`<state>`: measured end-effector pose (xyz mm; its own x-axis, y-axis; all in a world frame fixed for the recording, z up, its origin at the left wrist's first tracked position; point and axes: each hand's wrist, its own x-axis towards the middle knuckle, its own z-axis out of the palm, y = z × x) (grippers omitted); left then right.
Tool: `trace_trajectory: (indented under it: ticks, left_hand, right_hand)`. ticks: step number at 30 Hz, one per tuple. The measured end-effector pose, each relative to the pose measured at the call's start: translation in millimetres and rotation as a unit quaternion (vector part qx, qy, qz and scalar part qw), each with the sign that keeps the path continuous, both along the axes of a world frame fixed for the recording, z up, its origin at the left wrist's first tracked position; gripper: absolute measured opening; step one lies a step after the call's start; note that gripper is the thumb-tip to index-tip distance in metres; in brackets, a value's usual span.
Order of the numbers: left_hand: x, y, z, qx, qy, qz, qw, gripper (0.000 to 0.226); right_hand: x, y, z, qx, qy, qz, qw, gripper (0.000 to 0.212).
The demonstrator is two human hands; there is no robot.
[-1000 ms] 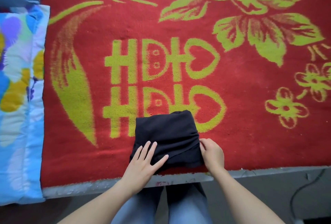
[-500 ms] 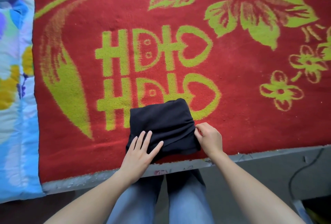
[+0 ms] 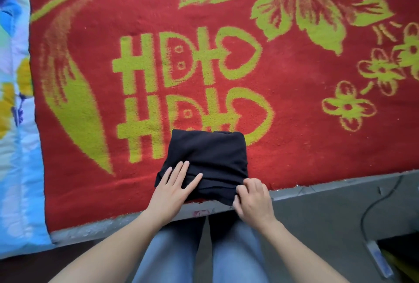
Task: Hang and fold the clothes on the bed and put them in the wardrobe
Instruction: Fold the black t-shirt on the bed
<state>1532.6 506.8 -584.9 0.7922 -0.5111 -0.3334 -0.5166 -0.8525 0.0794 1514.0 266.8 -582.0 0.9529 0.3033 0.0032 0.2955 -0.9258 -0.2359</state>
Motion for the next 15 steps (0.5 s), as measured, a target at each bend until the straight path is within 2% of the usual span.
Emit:
trace_trajectory:
  ticks: [2, 3, 5, 7, 11, 13, 15]
  left_hand:
    - [-5.4, 8.8, -6.0, -0.008, -0.034, -0.011, 0.999, 0.089]
    - [-7.3, 11.6, -7.0, -0.004, -0.045, -0.011, 0.999, 0.092]
    - [-15.1, 12.6, -11.2, 0.004, -0.038, -0.009, 0.999, 0.11]
    - [-16.0, 8.5, -10.4, 0.015, -0.004, 0.001, 1.0, 0.121]
    - [-2.1, -3.7, -5.9, 0.003, 0.031, 0.038, 0.999, 0.101]
    - [3.5, -3.5, -4.7, 0.02, 0.077, 0.063, 0.995, 0.104]
    - [4.5, -5.5, -9.4, 0.033, 0.102, 0.106, 0.989, 0.103]
  right_hand:
    - [-6.0, 9.3, -2.4, 0.002, 0.0, 0.062, 0.998, 0.038]
    - [-6.6, 14.0, -3.9, -0.034, 0.034, 0.093, 0.994, 0.057]
    - [0.1, 25.5, -3.9, -0.13, 0.166, 0.109, 0.971, 0.088]
    - [16.6, 34.4, -3.5, -0.179, 0.2, 0.083, 0.96, 0.088]
    - [55.8, 36.8, -7.2, -0.185, 0.191, 0.097, 0.959, 0.075]
    - [65.9, 35.7, -3.3, -0.172, 0.183, 0.124, 0.96, 0.076]
    - [75.3, 32.6, 6.8, -0.119, 0.172, 0.118, 0.971, 0.07]
